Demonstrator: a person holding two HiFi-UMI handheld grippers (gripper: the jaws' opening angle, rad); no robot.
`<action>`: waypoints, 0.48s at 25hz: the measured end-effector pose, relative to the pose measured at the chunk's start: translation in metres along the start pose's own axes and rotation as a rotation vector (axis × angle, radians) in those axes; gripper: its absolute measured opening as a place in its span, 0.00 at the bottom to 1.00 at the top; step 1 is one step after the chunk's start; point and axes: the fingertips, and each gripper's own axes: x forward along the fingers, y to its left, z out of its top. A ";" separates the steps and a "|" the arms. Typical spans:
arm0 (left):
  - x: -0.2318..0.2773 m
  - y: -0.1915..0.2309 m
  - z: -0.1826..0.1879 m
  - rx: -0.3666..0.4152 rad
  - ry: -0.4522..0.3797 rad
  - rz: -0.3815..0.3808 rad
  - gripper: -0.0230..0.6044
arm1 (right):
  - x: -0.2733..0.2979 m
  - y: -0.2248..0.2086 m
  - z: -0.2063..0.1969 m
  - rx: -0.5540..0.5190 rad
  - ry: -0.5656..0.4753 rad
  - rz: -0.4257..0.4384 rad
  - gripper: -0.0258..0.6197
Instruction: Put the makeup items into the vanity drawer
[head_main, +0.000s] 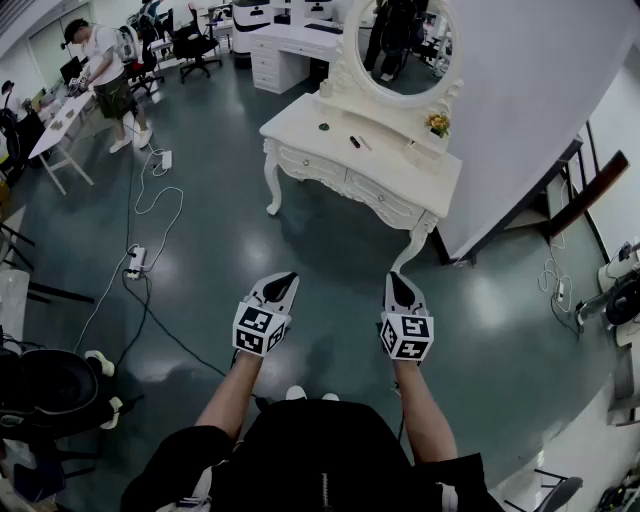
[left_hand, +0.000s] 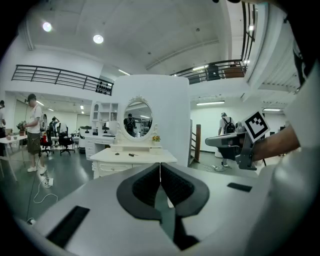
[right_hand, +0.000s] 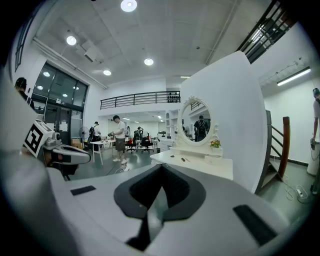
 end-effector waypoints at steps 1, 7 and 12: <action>0.000 0.000 0.000 -0.001 -0.002 0.000 0.07 | -0.001 -0.001 0.001 0.002 -0.007 -0.003 0.04; 0.000 0.004 0.000 -0.002 -0.018 -0.006 0.07 | -0.002 0.000 0.000 0.042 -0.047 0.013 0.05; 0.006 0.008 0.001 0.005 -0.025 -0.041 0.07 | 0.007 0.005 -0.003 0.057 -0.034 0.029 0.05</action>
